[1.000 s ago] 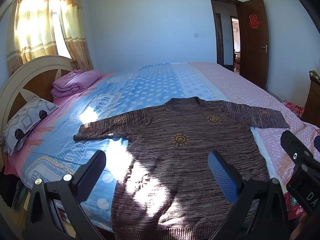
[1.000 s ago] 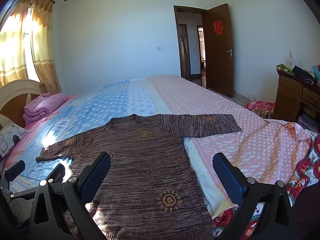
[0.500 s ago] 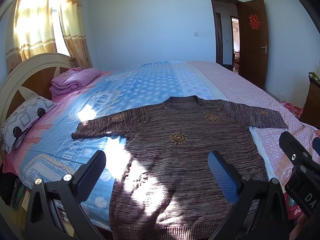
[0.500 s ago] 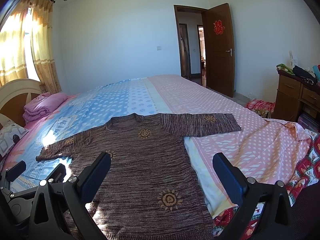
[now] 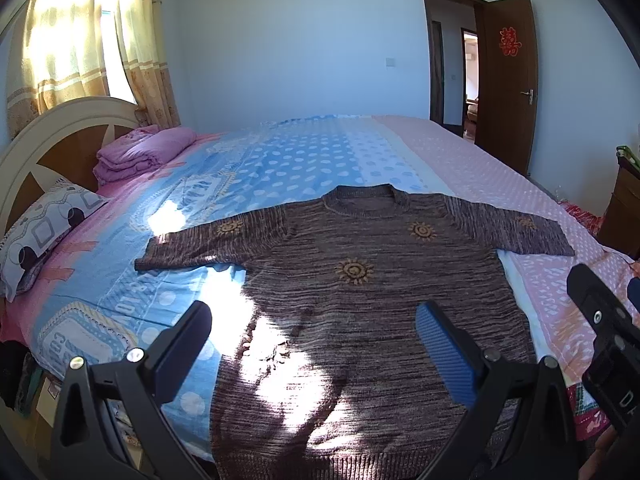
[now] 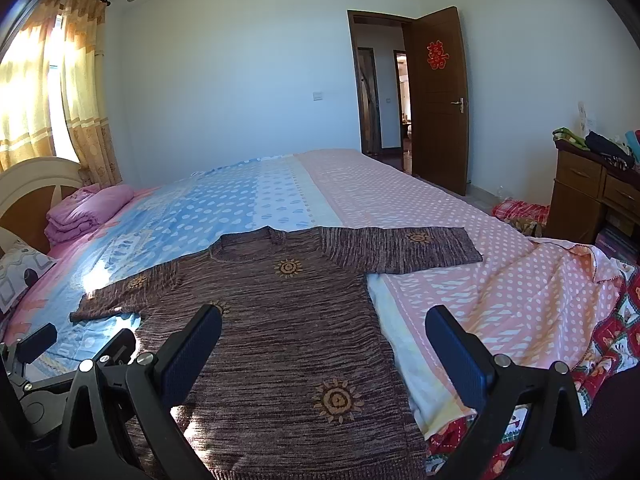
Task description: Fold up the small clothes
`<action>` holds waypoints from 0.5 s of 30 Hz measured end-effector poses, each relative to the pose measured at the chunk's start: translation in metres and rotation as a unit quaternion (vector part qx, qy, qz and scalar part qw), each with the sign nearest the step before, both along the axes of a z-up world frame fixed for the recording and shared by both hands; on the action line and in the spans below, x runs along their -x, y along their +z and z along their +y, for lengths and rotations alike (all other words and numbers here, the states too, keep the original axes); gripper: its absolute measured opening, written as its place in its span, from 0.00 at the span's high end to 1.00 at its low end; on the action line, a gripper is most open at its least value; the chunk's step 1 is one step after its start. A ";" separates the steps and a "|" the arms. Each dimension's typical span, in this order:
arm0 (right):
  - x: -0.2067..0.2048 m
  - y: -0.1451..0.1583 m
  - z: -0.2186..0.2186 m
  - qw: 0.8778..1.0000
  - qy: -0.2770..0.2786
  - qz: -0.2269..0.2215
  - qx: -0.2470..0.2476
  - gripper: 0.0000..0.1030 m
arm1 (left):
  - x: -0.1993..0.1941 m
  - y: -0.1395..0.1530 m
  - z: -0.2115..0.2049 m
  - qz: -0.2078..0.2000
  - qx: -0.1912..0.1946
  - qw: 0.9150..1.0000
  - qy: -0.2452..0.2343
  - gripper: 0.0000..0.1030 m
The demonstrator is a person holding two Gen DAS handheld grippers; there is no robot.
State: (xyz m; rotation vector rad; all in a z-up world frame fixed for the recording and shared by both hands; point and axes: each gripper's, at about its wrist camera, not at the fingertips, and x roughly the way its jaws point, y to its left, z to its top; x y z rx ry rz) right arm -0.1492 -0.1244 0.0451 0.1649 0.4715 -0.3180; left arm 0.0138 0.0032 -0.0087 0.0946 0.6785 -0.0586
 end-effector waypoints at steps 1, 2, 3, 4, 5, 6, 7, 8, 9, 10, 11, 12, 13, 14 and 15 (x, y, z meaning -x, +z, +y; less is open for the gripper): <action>-0.002 -0.002 -0.003 1.000 -0.002 -0.001 -0.001 0.01 | -0.004 -0.002 0.000 0.000 0.001 1.000 -0.002 0.00; -0.005 -0.005 -0.006 1.000 -0.005 0.000 -0.002 0.01 | -0.008 -0.005 -0.001 -0.001 0.004 1.000 -0.004 0.00; -0.008 -0.009 -0.010 1.000 -0.010 0.003 -0.003 0.01 | -0.012 -0.008 -0.001 0.000 0.006 1.000 -0.006 0.00; -0.013 -0.013 -0.016 1.000 -0.017 0.009 -0.003 0.01 | -0.017 -0.011 -0.002 -0.002 0.008 1.000 -0.008 0.00; -0.017 -0.017 -0.021 1.000 -0.024 0.015 -0.006 0.01 | -0.023 -0.015 -0.002 -0.002 0.010 1.000 -0.010 0.00; -0.022 -0.021 -0.029 0.999 -0.032 0.021 -0.012 0.01 | -0.029 -0.019 -0.003 0.004 0.013 1.000 -0.011 0.00; -0.027 -0.024 -0.037 0.999 -0.039 0.026 -0.019 0.01 | -0.037 -0.023 -0.003 0.009 0.014 1.000 -0.010 0.00; -0.032 -0.026 -0.046 0.998 -0.045 0.029 -0.028 0.01 | -0.045 -0.027 -0.004 0.016 0.015 1.000 -0.008 0.00; -0.037 -0.028 -0.056 0.998 -0.050 0.030 -0.035 0.01 | -0.054 -0.031 -0.005 0.021 0.019 1.000 -0.008 0.00; -0.043 -0.029 -0.066 0.997 -0.054 0.030 -0.037 0.01 | -0.063 -0.035 -0.006 0.027 0.019 0.999 -0.011 0.00; -0.048 -0.029 -0.076 0.997 -0.060 0.030 -0.037 0.01 | -0.069 -0.037 -0.005 0.029 0.032 0.999 -0.015 0.00; -0.055 -0.028 -0.089 0.996 -0.070 0.032 -0.034 0.01 | -0.078 -0.039 -0.004 0.031 0.034 0.999 -0.019 0.00; -0.062 -0.027 -0.103 0.995 -0.084 0.034 -0.031 0.01 | -0.087 -0.041 -0.002 0.032 0.032 0.999 -0.022 0.00; -0.067 -0.026 -0.118 0.994 -0.101 0.034 -0.029 0.01 | -0.098 -0.044 0.001 0.036 0.020 0.999 -0.024 0.00; -0.072 -0.023 -0.139 0.992 -0.119 0.031 -0.029 0.01 | -0.109 -0.046 0.005 0.039 0.016 0.999 -0.025 0.00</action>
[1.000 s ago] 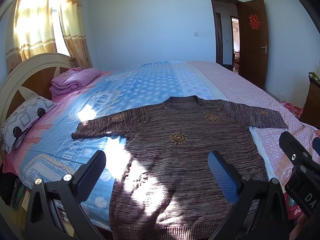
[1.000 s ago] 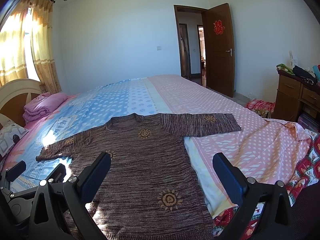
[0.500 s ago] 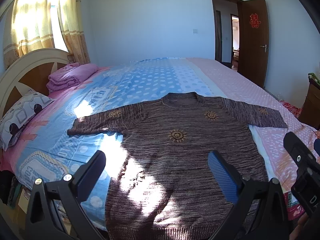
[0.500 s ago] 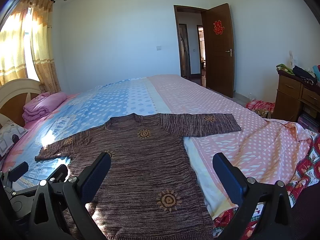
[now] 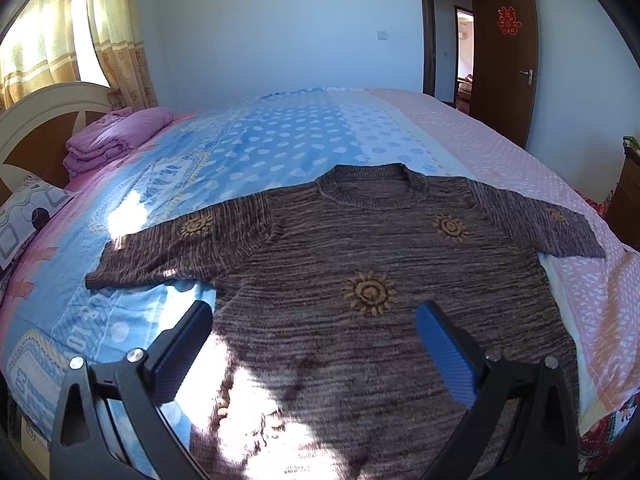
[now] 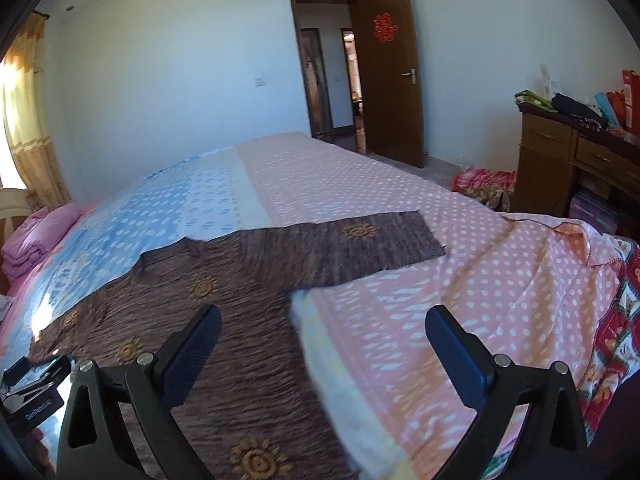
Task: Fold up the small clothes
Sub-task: 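Grasp the sweater sleeve end with the right gripper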
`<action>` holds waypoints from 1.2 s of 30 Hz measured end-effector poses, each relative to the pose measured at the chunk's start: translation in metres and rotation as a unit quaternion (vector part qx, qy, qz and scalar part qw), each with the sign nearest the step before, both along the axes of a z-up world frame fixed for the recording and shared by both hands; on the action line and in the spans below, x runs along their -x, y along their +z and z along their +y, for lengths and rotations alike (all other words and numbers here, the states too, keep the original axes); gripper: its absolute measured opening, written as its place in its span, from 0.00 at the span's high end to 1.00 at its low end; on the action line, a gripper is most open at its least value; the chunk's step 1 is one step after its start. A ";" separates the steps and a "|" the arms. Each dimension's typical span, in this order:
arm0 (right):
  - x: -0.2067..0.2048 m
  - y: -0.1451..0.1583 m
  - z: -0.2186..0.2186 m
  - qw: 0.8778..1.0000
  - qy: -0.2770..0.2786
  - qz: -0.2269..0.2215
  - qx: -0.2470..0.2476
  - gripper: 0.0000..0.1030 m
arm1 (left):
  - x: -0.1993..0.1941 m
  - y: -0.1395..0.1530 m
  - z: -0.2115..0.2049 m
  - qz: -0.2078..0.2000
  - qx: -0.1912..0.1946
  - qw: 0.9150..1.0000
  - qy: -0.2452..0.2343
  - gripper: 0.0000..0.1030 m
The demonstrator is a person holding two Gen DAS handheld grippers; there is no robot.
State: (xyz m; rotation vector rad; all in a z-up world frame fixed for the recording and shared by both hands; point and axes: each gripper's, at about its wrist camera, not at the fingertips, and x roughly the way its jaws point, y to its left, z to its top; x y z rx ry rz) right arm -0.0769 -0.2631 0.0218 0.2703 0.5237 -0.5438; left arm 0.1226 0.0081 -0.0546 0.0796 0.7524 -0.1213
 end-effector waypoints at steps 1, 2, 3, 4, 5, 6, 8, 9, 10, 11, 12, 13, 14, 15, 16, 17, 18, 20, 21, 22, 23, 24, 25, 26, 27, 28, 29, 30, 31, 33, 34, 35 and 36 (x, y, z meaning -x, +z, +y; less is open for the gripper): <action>-0.004 0.003 -0.018 1.000 -0.017 -0.004 -0.002 0.04 | -0.011 -0.002 0.005 0.002 -0.002 1.000 0.002 0.00; -0.007 0.005 -0.036 0.999 -0.036 -0.008 -0.005 0.08 | -0.023 -0.003 0.010 0.001 -0.003 1.000 0.008 0.00; -0.012 0.008 -0.060 0.998 -0.053 -0.013 -0.013 0.16 | -0.034 -0.005 0.015 -0.004 -0.010 1.000 0.018 0.00; -0.016 0.010 -0.081 0.997 -0.065 -0.015 -0.024 0.22 | -0.045 -0.007 0.019 -0.009 -0.013 0.999 0.029 0.00; -0.022 0.011 -0.103 0.996 -0.080 -0.013 -0.037 0.28 | -0.056 -0.009 0.024 -0.013 -0.025 0.999 0.039 0.00; -0.029 0.010 -0.126 0.994 -0.095 -0.011 -0.052 0.29 | -0.067 -0.012 0.027 -0.018 -0.031 0.998 0.048 0.00; -0.038 0.005 -0.171 0.989 -0.121 -0.009 -0.087 0.30 | -0.083 -0.020 0.031 -0.025 -0.029 0.998 0.054 0.00; -0.045 -0.001 -0.190 0.986 -0.127 -0.009 -0.107 0.30 | -0.091 -0.026 0.034 -0.024 -0.030 0.998 0.054 0.00; -0.052 -0.009 -0.207 0.983 -0.133 -0.006 -0.127 0.31 | -0.099 -0.033 0.037 -0.019 -0.031 0.998 0.055 0.00; -0.059 -0.017 -0.218 0.981 -0.132 -0.002 -0.143 0.33 | -0.106 -0.039 0.039 -0.012 -0.032 0.998 0.058 0.00; -0.069 -0.027 -0.228 0.979 -0.122 0.006 -0.163 0.35 | -0.112 -0.046 0.041 -0.005 -0.033 0.998 0.062 0.00; -0.082 -0.040 -0.235 0.977 -0.109 0.014 -0.185 0.46 | -0.118 -0.051 0.043 -0.001 -0.029 0.997 0.070 0.00; -0.091 -0.051 -0.240 0.974 -0.099 0.022 -0.203 0.55 | -0.122 -0.055 0.046 0.000 -0.022 0.997 0.077 0.00; -0.103 -0.065 -0.245 0.971 -0.091 0.032 -0.219 0.57 | -0.126 -0.060 0.047 0.002 -0.010 0.997 0.082 0.00; -0.111 -0.074 -0.248 0.969 -0.090 0.041 -0.225 0.58 | -0.128 -0.064 0.049 0.006 -0.003 0.996 0.088 0.00; -0.119 -0.082 -0.248 0.969 -0.091 0.050 -0.226 0.58 | -0.131 -0.069 0.049 0.013 0.010 0.996 0.090 0.00; -0.127 -0.090 -0.248 0.969 -0.092 0.061 -0.222 0.58 | -0.136 -0.073 0.049 0.027 0.021 0.995 0.089 0.00; -0.140 -0.101 -0.247 0.969 -0.089 0.077 -0.215 0.58 | -0.142 -0.078 0.050 0.048 0.036 0.994 0.093 0.00; -0.145 -0.106 -0.245 0.970 -0.091 0.085 -0.211 0.57 | -0.146 -0.079 0.049 0.051 0.047 0.993 0.098 0.00; -0.147 -0.109 -0.245 0.972 -0.094 0.085 -0.200 0.57 | -0.147 -0.081 0.049 0.055 0.052 0.992 0.100 0.00; -0.151 -0.108 -0.242 0.975 -0.094 0.087 -0.184 0.56 | -0.148 -0.083 0.050 0.061 0.054 0.992 0.100 0.00; -0.156 -0.108 -0.239 0.977 -0.089 0.096 -0.168 0.55 | -0.149 -0.084 0.051 0.064 0.054 0.992 0.098 0.00; -0.160 -0.109 -0.236 0.979 -0.084 0.105 -0.156 0.50 | -0.149 -0.084 0.051 0.064 0.056 0.992 0.098 0.00; -0.163 -0.110 -0.233 0.979 -0.081 0.113 -0.147 0.49 | -0.149 -0.085 0.052 0.062 0.056 0.992 0.098 0.00; -0.166 -0.111 -0.231 0.980 -0.079 0.124 -0.134 0.49 | -0.149 -0.085 0.052 0.061 0.056 0.992 0.098 0.00; -0.170 -0.111 -0.228 0.980 -0.075 0.140 -0.118 0.49 | -0.149 -0.085 0.053 0.059 0.053 0.992 0.098 0.00; -0.174 -0.112 -0.224 0.980 -0.069 0.157 -0.100 0.51 | -0.148 -0.086 0.054 0.059 0.053 0.992 0.097 0.00; -0.178 -0.112 -0.221 0.980 -0.063 0.167 -0.085 0.54 | -0.148 -0.086 0.055 0.058 0.053 0.992 0.097 0.00; -0.179 -0.111 -0.220 0.980 -0.053 0.173 -0.079 0.65 | -0.149 -0.086 0.057 0.056 0.054 0.992 0.097 0.00; -0.182 -0.108 -0.220 0.980 -0.042 0.176 -0.086 0.84 | -0.149 -0.087 0.058 0.055 0.056 0.992 0.096 0.00; -0.182 -0.105 -0.221 0.979 -0.039 0.174 -0.096 0.93 | -0.148 -0.087 0.059 0.054 0.057 0.992 0.096 0.00; -0.182 -0.102 -0.221 0.979 -0.042 0.175 -0.099 0.93 | -0.148 -0.087 0.059 0.053 0.057 0.992 0.095 0.00; -0.182 -0.096 -0.218 0.979 -0.045 0.173 -0.096 0.94 | -0.148 -0.087 0.059 0.052 0.058 0.992 0.095 0.00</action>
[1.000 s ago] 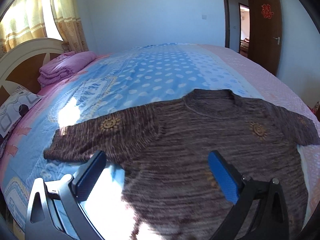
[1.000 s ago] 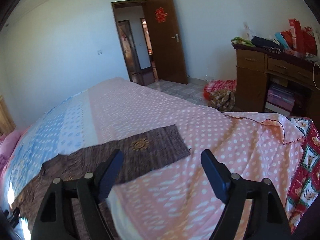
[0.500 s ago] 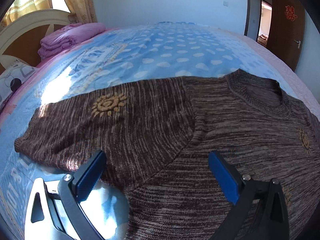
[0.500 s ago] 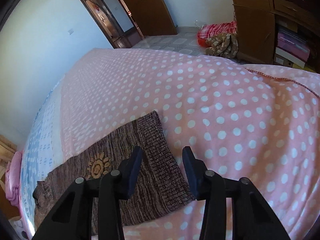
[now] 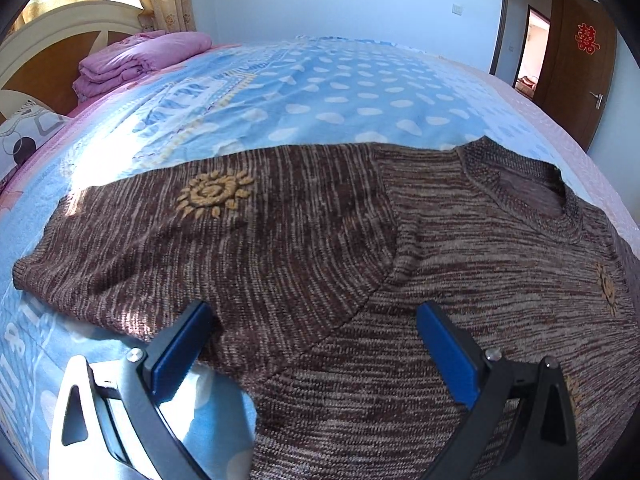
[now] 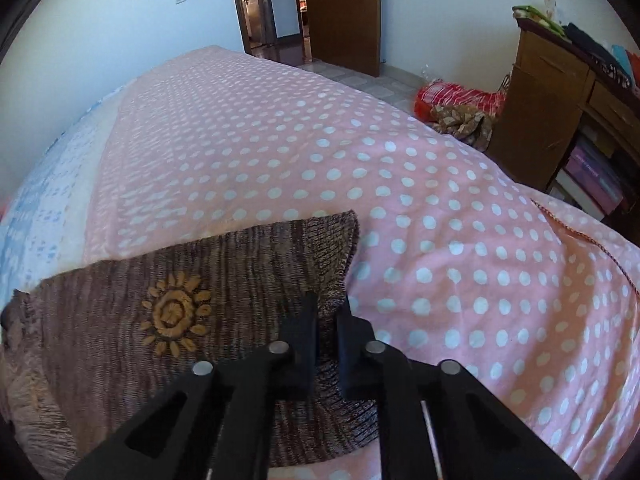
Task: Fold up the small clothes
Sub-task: 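Grasp the sweater sleeve end with the right gripper, then fold the held sleeve and side across the sweater body with the right gripper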
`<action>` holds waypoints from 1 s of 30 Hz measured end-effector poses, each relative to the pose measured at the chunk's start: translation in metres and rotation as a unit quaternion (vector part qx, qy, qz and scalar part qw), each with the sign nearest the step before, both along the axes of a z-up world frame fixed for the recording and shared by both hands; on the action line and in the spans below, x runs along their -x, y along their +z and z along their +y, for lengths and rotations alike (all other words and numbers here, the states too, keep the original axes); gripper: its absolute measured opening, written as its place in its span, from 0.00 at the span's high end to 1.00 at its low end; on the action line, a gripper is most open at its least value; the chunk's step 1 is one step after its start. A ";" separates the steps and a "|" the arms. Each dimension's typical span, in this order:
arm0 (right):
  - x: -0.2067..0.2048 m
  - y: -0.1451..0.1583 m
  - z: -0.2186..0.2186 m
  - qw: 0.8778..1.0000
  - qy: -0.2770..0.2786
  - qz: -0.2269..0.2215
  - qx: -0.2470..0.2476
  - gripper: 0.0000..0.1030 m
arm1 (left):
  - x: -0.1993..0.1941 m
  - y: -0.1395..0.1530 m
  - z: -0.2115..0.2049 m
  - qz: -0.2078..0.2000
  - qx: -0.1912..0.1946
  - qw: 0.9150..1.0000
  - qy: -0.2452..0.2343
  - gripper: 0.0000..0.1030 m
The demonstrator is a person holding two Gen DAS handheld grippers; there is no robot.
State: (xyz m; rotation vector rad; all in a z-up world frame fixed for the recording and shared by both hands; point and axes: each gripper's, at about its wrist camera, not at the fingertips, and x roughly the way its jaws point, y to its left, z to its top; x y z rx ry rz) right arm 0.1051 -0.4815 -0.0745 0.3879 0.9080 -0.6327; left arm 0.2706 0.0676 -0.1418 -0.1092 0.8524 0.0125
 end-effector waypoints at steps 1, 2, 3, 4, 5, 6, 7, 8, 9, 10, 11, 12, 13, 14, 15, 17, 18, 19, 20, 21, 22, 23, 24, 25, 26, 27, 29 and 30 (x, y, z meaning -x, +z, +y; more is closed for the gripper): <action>-0.002 0.006 0.003 1.000 0.001 -0.006 0.006 0.94 | 0.000 0.000 0.000 -0.001 0.001 1.000 0.000 0.00; -0.003 0.016 0.009 1.000 0.003 -0.013 0.019 0.94 | 0.001 0.000 0.001 -0.002 0.002 1.000 0.000 0.00; -0.003 0.024 0.015 0.999 0.005 -0.017 0.030 0.94 | 0.002 0.000 0.001 -0.002 0.002 1.000 0.000 0.00; -0.006 0.033 0.025 0.999 0.012 -0.025 0.040 0.94 | 0.002 0.000 0.002 -0.004 0.003 1.000 -0.001 0.00; -0.008 0.042 0.036 0.998 0.022 -0.030 0.045 0.94 | 0.002 0.000 0.002 -0.005 0.004 1.000 -0.001 0.00; -0.010 0.052 0.048 0.998 0.034 -0.034 0.050 0.94 | 0.003 0.000 0.002 -0.006 0.005 1.000 -0.001 0.00; -0.013 0.061 0.062 0.997 0.046 -0.036 0.053 0.94 | 0.003 0.000 0.003 -0.007 0.006 1.000 -0.001 0.00; -0.016 0.069 0.076 0.996 0.059 -0.040 0.053 0.94 | 0.003 0.000 0.003 -0.009 0.007 1.000 -0.001 0.00; -0.019 0.079 0.093 0.995 0.075 -0.047 0.050 0.94 | 0.003 0.000 0.004 -0.010 0.009 1.000 -0.001 0.00; -0.024 0.085 0.107 0.994 0.086 -0.050 0.051 0.94 | 0.003 0.000 0.005 -0.011 0.011 1.000 -0.002 0.00; -0.028 0.092 0.124 0.992 0.100 -0.056 0.050 0.94 | 0.003 0.000 0.005 -0.012 0.013 1.000 -0.002 0.00; -0.030 0.097 0.142 0.990 0.113 -0.061 0.049 0.94 | 0.004 0.000 0.005 -0.013 0.013 1.000 -0.002 0.00; -0.035 0.101 0.160 0.988 0.128 -0.067 0.048 0.94 | 0.004 0.000 0.006 -0.014 0.015 1.000 -0.002 0.00; -0.041 0.105 0.177 0.986 0.142 -0.071 0.045 0.94 | 0.004 0.000 0.006 -0.015 0.016 1.000 -0.003 0.00; -0.049 0.105 0.194 0.984 0.155 -0.071 0.042 0.94 | 0.004 0.000 0.006 -0.016 0.016 1.000 -0.003 0.00; -0.067 0.102 0.228 0.981 0.180 -0.068 0.025 0.94 | 0.004 0.000 0.007 -0.018 0.021 1.000 -0.004 0.00; -0.077 0.098 0.247 0.978 0.194 -0.069 0.014 0.94 | 0.004 0.000 0.008 -0.019 0.023 1.000 -0.004 0.00; -0.084 0.093 0.263 0.977 0.204 -0.070 0.011 0.94 | 0.004 0.000 0.009 -0.020 0.025 0.999 -0.004 0.00; -0.091 0.089 0.279 0.975 0.210 -0.070 0.012 0.94 | 0.005 0.000 0.009 -0.021 0.025 0.999 -0.005 0.00; -0.098 0.082 0.296 0.974 0.217 -0.068 0.012 0.94 | 0.005 0.000 0.009 -0.021 0.025 0.999 -0.005 0.00; -0.105 0.075 0.312 0.971 0.229 -0.063 0.012 0.94 | 0.005 0.000 0.009 -0.022 0.026 0.999 -0.005 0.00; -0.111 0.066 0.326 0.971 0.233 -0.060 0.009 0.94 | 0.005 0.000 0.009 -0.022 0.026 0.999 -0.005 0.00; -0.117 0.057 0.342 0.969 0.239 -0.056 0.007 0.94 | 0.005 0.000 0.009 -0.022 0.025 0.999 -0.005 0.00; -0.120 0.048 0.353 0.968 0.245 -0.052 0.008 0.94 | 0.005 0.000 0.009 -0.022 0.025 0.999 -0.005 0.00; -0.125 0.038 0.365 0.967 0.250 -0.047 0.011 0.94 | 0.006 0.000 0.009 -0.022 0.024 0.999 -0.005 0.00; -0.128 0.028 0.378 0.966 0.255 -0.042 0.013 0.94 | 0.005 0.000 0.009 -0.022 0.024 0.999 -0.005 0.00; -0.131 0.011 0.391 0.964 0.264 -0.031 0.017 0.94 | 0.005 -0.001 0.010 -0.022 0.023 0.999 -0.005 0.00; -0.132 0.005 0.395 0.963 0.267 -0.027 0.020 0.94 | 0.005 -0.001 0.010 -0.022 0.023 0.999 -0.005 0.00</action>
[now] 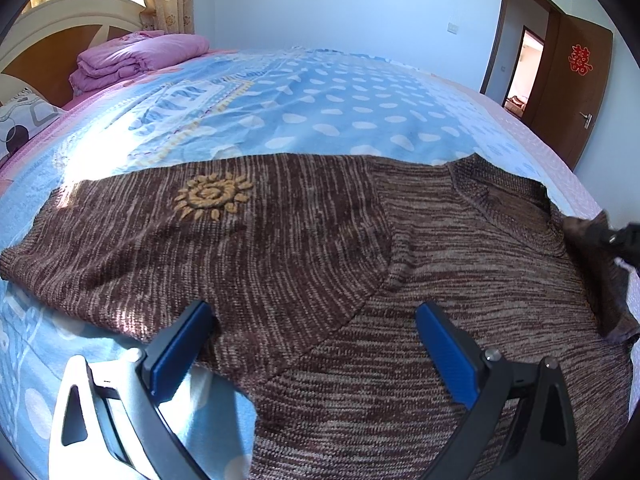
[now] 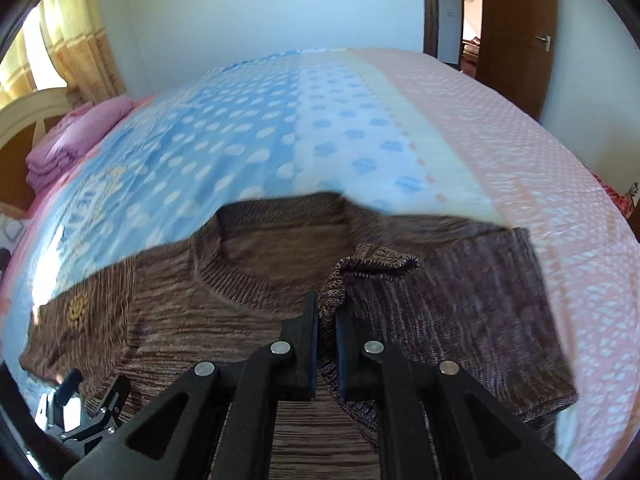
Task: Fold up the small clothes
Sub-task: 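Fold the held sleeve and side across the sweater body with the right gripper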
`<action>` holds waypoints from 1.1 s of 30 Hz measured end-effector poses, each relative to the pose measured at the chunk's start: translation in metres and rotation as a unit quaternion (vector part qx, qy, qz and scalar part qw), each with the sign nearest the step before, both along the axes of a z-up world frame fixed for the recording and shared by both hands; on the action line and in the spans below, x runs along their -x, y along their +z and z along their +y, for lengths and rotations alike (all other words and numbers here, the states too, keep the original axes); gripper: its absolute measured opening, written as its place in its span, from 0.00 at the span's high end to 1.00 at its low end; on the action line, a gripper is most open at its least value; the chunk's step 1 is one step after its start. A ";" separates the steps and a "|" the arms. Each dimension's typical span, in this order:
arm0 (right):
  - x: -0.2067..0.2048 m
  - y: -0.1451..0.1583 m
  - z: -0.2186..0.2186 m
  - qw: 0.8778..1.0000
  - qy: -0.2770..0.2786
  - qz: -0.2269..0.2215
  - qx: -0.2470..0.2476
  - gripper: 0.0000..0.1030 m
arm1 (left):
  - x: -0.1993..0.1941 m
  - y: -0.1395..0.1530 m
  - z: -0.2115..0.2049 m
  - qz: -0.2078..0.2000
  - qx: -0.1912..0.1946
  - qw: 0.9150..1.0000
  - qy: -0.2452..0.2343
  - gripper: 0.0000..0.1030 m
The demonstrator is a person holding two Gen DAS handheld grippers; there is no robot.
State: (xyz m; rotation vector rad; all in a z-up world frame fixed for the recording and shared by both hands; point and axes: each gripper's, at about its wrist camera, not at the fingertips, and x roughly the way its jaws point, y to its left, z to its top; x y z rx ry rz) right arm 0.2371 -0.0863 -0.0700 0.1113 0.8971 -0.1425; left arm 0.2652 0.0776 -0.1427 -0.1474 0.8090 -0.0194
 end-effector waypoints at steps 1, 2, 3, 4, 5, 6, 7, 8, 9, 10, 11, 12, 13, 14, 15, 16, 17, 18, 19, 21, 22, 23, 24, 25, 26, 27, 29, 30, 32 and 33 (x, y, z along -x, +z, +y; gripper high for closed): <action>-0.001 -0.007 0.003 1.000 0.005 0.004 0.003 0.94 | 0.000 0.000 0.000 -0.001 0.001 1.000 0.000 0.00; -0.001 -0.013 0.007 1.000 0.010 0.007 0.005 0.94 | 0.000 0.000 0.001 -0.001 0.002 1.000 0.000 0.00; -0.001 -0.019 0.010 1.000 0.016 0.008 0.005 0.94 | 0.000 0.000 0.001 -0.002 0.004 1.000 0.000 0.00; -0.001 -0.024 0.011 1.000 0.021 0.008 0.005 0.93 | 0.001 0.000 0.002 -0.003 0.005 1.000 0.000 0.00; -0.002 -0.028 0.012 1.000 0.025 0.006 0.004 0.91 | 0.001 0.000 0.002 -0.004 0.006 1.000 -0.001 0.00; -0.002 -0.032 0.013 1.000 0.030 0.002 -0.004 0.90 | 0.001 0.000 0.002 -0.004 0.007 1.000 -0.001 0.00; -0.002 -0.035 0.012 0.999 0.032 -0.004 -0.015 0.86 | 0.001 0.000 0.003 -0.005 0.008 1.000 -0.001 0.00; -0.001 -0.036 0.011 0.998 0.042 -0.011 -0.036 0.65 | 0.000 0.000 0.003 -0.005 0.008 1.000 -0.001 0.00; 0.000 -0.037 0.009 0.996 0.060 -0.019 -0.070 0.52 | 0.000 0.000 0.003 -0.006 0.009 1.000 -0.002 0.00; 0.001 -0.036 0.005 0.992 0.075 -0.024 -0.102 0.38 | 0.001 0.000 0.004 -0.006 0.010 1.000 -0.002 0.00; 0.004 -0.032 0.001 0.988 0.081 -0.025 -0.126 0.38 | 0.000 0.000 0.003 -0.005 0.009 1.000 -0.002 0.00; 0.009 -0.026 -0.005 0.986 0.084 -0.032 -0.144 0.38 | 0.000 0.000 0.003 -0.005 0.008 1.000 -0.002 0.00; 0.018 -0.018 -0.014 0.982 0.084 -0.056 -0.162 0.39 | 0.000 0.000 0.003 -0.005 0.007 1.000 -0.002 0.00; 0.031 -0.008 -0.025 0.980 0.074 -0.088 -0.164 0.48 | 0.000 0.000 0.003 -0.004 0.007 1.000 -0.002 0.00; 0.045 0.001 -0.039 0.982 0.053 -0.110 -0.142 0.55 | 0.000 0.000 0.003 -0.004 0.006 1.000 -0.002 0.00; 0.053 0.004 -0.048 0.987 0.038 -0.107 -0.115 0.71 | -0.001 0.000 0.003 -0.004 0.006 1.000 -0.002 0.00; 0.060 0.004 -0.058 0.991 0.023 -0.098 -0.088 0.83 | -0.001 0.000 0.003 -0.004 0.006 1.000 -0.002 0.00; 0.066 0.003 -0.069 0.993 0.011 -0.092 -0.068 0.84 | -0.001 0.000 0.003 -0.004 0.006 1.000 -0.002 0.00; 0.072 0.000 -0.078 0.995 0.002 -0.084 -0.055 0.85 | 0.000 0.000 0.003 -0.004 0.006 1.000 -0.002 0.00; 0.079 -0.010 -0.094 0.997 -0.014 -0.063 -0.047 0.85 | -0.001 0.000 0.003 -0.004 0.005 1.000 -0.001 0.00; 0.083 -0.016 -0.100 0.997 -0.019 -0.055 -0.055 0.85 | -0.001 0.000 0.003 -0.003 0.004 1.000 -0.001 0.00; 0.086 -0.022 -0.105 0.996 -0.021 -0.047 -0.068 0.85 | -0.001 0.000 0.003 -0.002 0.002 1.000 -0.001 0.00; 0.088 -0.030 -0.107 0.995 -0.022 -0.038 -0.084 0.85 | -0.001 -0.001 0.002 -0.001 0.000 1.000 -0.001 0.00; 0.086 -0.036 -0.109 0.995 -0.022 -0.028 -0.093 0.84 | -0.002 -0.001 0.002 0.000 -0.002 1.000 -0.001 0.00; 0.088 -0.040 -0.108 0.995 -0.023 -0.024 -0.098 0.84 | -0.002 -0.001 0.002 0.002 -0.004 1.000 -0.001 0.00; 0.093 -0.039 -0.106 0.995 -0.027 -0.030 -0.090 0.84 | -0.003 -0.001 0.002 0.003 -0.005 1.000 -0.001 0.00; 0.100 -0.040 -0.103 0.996 -0.034 -0.030 -0.079 0.84 | -0.004 -0.001 0.001 0.005 -0.009 1.000 0.000 0.00; 0.103 -0.040 -0.103 0.996 -0.036 -0.029 -0.079 0.84 | -0.004 -0.002 0.001 0.006 -0.011 1.000 0.000 0.00; 0.110 -0.036 -0.108 0.995 -0.038 -0.026 -0.084 0.84 | -0.005 -0.002 0.001 0.008 -0.013 1.000 0.000 0.00; 0.116 -0.030 -0.114 0.995 -0.046 -0.031 -0.088 0.84 | -0.005 -0.002 0.001 0.008 -0.014 1.000 0.000 0.00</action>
